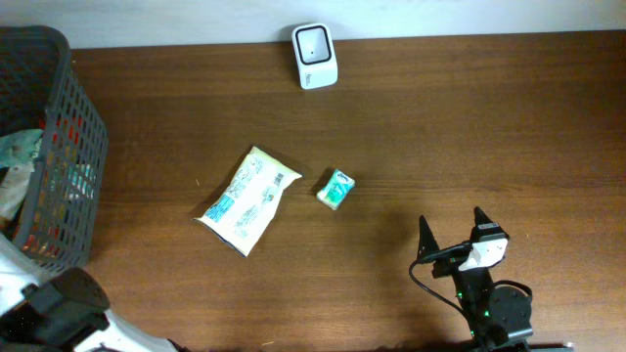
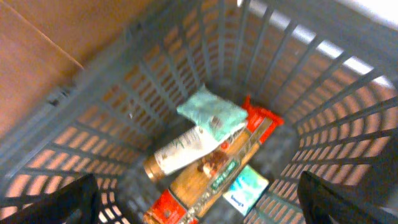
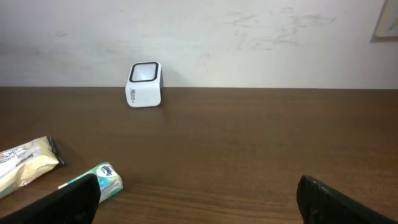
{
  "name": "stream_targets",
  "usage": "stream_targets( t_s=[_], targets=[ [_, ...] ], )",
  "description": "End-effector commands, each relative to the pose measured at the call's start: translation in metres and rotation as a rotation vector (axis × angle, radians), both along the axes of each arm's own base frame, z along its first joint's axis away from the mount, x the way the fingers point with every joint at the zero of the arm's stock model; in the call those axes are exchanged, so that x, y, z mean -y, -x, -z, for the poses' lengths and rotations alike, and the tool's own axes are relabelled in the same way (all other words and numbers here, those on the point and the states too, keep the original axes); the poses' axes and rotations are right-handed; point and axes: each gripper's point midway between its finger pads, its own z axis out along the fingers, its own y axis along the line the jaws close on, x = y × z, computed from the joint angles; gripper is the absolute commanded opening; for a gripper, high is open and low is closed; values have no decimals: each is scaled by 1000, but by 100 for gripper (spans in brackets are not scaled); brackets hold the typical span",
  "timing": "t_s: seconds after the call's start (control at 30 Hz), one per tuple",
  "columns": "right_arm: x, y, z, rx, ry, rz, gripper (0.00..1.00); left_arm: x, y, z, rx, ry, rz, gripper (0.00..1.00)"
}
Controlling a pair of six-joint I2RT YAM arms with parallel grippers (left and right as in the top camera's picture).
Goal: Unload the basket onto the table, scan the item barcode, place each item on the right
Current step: 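Place the white-green wipes pack left of the small box, then grasp the orange pasta packet in the basket with the left gripper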
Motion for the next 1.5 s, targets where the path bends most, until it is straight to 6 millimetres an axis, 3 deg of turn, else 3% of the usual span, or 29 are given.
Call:
stream_targets(
  t_s=[0.0,0.03,0.1,0.3,0.4,0.5,0.67,0.73,0.83,0.9,0.93,1.03,1.1,1.13,1.17,1.2,1.23,1.33,1.4,1.47],
  targets=[
    [-1,0,3,-4,7,-7,99,-28,2,55,-76,124,-26,96],
    [-2,0,3,-4,7,-7,99,-39,8,83,-128,173,-52,96],
    [-1,0,3,-4,7,-7,99,-45,14,117,-200,212,-40,96],
    [-2,0,3,-4,7,-7,99,-35,24,225,-414,276,138,96],
    [-1,0,3,-4,7,-7,99,-25,20,253,-431,287,270,95],
    [-1,0,3,-4,8,-7,99,-23,21,274,-450,283,316,96],
    [-2,0,3,-4,7,-7,99,-14,29,328,-517,369,332,93],
    [-1,0,3,-4,7,-7,99,-11,30,343,-530,402,339,74],
    [-1,0,3,-4,7,-7,99,-11,30,346,-530,402,338,14],
    [-2,0,3,-4,7,-7,99,-12,30,344,-528,400,337,0],
    [-2,0,3,-4,7,-7,99,-12,29,339,-523,393,338,0],
    [-1,0,3,-4,7,-7,99,-25,5,271,-401,287,299,0],
    [-2,0,3,-4,7,-7,99,-23,-18,201,-223,223,300,0],
    [-2,0,3,-4,7,-7,99,-15,-26,154,-124,168,332,0],
    [-2,0,3,-4,7,-7,99,-9,-27,114,-51,123,320,0],
    [-1,0,3,-4,7,-7,99,-1,-29,87,3,92,336,0],
    [-2,0,3,-4,7,-7,99,15,-28,36,100,18,377,0],
    [-2,0,3,-4,7,-7,99,46,-5,-55,267,-130,373,0],
    [-2,0,3,-4,7,-7,99,66,15,-94,352,-172,353,0],
    [-2,0,3,-4,7,-7,99,107,31,-123,398,-206,408,0]
  ],
)
